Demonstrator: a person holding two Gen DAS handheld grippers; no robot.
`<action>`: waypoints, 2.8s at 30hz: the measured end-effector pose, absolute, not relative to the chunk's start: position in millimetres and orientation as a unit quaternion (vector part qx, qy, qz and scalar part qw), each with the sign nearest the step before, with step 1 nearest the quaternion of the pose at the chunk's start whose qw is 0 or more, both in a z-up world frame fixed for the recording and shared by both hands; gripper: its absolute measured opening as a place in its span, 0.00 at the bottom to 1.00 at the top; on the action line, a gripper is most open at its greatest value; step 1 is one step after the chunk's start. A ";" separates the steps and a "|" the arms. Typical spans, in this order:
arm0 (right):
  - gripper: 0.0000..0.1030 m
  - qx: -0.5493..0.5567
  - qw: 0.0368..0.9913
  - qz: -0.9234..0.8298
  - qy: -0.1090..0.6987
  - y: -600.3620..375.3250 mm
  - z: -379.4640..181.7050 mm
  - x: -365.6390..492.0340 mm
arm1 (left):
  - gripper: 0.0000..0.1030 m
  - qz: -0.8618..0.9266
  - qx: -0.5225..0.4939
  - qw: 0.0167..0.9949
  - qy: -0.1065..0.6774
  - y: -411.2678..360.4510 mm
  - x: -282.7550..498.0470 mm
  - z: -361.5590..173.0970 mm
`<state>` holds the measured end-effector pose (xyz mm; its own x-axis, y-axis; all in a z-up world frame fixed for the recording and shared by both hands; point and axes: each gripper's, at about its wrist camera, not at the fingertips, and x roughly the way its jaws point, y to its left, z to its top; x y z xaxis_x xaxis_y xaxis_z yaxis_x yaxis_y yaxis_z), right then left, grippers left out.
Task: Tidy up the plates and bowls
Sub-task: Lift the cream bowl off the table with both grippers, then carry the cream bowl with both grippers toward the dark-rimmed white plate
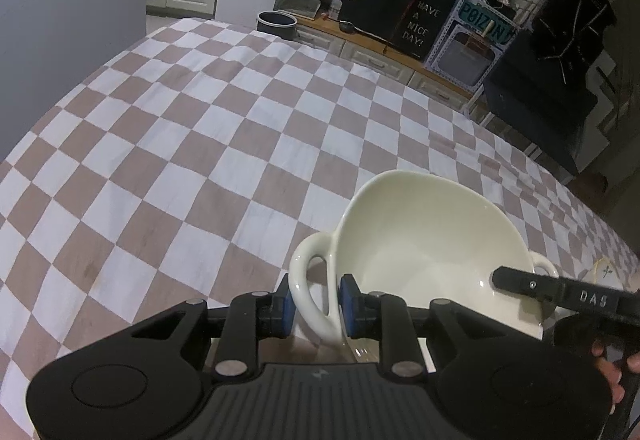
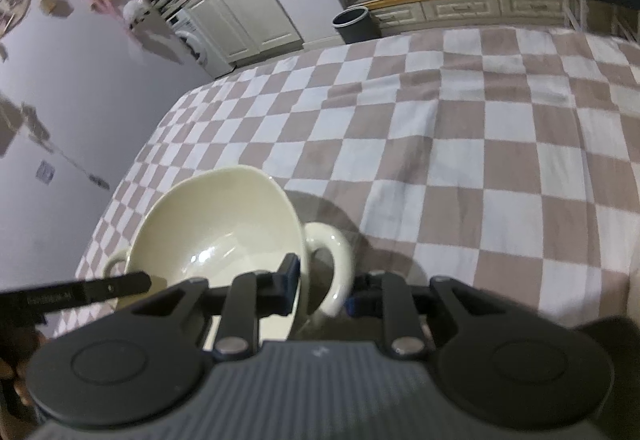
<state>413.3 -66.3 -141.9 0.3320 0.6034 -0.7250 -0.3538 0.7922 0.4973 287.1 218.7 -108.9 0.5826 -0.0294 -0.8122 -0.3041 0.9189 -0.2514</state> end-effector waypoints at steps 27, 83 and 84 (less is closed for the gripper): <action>0.19 0.054 0.847 0.291 0.442 -53.2 -124.2 384.6 | 0.24 0.070 -0.163 0.881 0.438 208.0 289.5 -104.7; 0.22 0.043 0.866 0.225 0.445 -138.2 -70.6 149.2 | 0.21 -0.051 -0.140 0.882 0.447 142.2 146.0 -68.0; 0.22 0.041 0.865 0.225 0.448 -136.6 -72.3 149.7 | 0.22 -0.051 -0.140 0.881 0.450 142.6 147.1 -70.2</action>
<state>149.7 -136.6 -72.3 0.4983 0.4251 -0.7557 -0.3514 0.8958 0.2722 147.1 142.6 -70.2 0.5906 -0.2156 -0.7777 -0.0361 0.9556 -0.2923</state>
